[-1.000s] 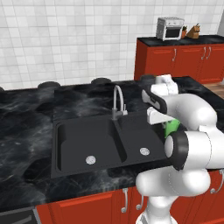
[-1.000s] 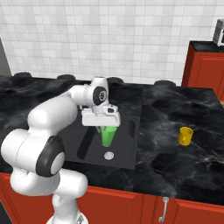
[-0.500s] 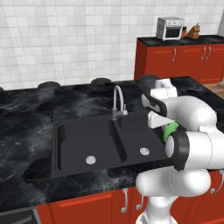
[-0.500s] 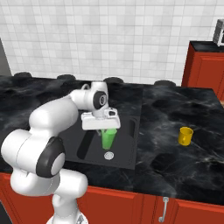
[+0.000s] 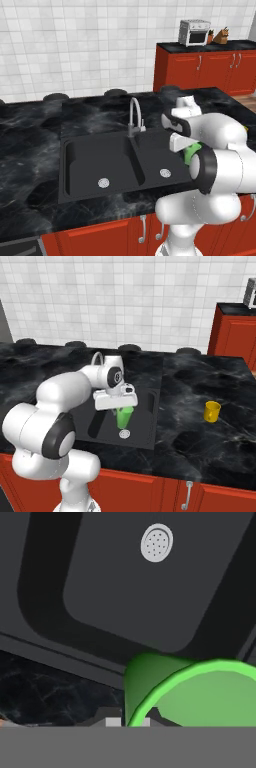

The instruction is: Move any existing items from the left basin to the right basin for drying. Then move the mug from the counter to the left basin of the sink for washing.

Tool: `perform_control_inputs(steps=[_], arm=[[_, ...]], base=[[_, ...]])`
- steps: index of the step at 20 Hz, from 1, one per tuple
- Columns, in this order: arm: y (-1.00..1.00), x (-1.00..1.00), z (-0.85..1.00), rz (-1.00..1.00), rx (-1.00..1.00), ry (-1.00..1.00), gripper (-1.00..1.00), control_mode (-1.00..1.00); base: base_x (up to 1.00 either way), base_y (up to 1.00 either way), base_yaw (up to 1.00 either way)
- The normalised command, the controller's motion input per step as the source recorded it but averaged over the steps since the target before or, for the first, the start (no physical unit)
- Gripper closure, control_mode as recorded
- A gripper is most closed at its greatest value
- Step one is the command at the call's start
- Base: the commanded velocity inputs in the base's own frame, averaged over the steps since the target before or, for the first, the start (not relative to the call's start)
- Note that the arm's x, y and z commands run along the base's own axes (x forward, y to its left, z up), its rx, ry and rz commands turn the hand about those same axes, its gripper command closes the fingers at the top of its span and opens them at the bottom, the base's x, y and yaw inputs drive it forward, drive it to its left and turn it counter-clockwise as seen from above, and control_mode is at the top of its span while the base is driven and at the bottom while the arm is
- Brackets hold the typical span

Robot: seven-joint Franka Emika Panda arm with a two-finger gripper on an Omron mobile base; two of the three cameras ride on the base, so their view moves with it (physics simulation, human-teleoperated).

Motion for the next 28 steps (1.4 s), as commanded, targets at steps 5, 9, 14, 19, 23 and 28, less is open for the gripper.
perform_control_inputs(steps=[5, 9, 14, 19, 23, 28], arm=[[0.00, 0.12, -0.25, 0.11, 0.03, -0.04, 1.00, -1.00], [0.00, 0.09, -0.28, 0.10, 0.04, -0.06, 1.00, -1.00], [0.02, 0.05, -0.24, 0.10, 0.00, 0.00, 1.00, -1.00], [0.06, 0.13, -0.23, 0.07, 0.00, 0.00, 1.00, -1.00], [0.02, 0.09, -0.20, 0.05, 0.00, -0.01, 1.00, -1.00], [0.02, 0.07, -0.19, 0.04, 0.00, -0.01, 1.00, -1.00]], base=[[0.00, 0.00, 0.00], [0.00, 0.00, 0.00], [0.00, 0.00, 0.00], [0.00, 0.00, 0.00], [0.00, 0.00, 0.00], [0.00, 0.00, 0.00]])
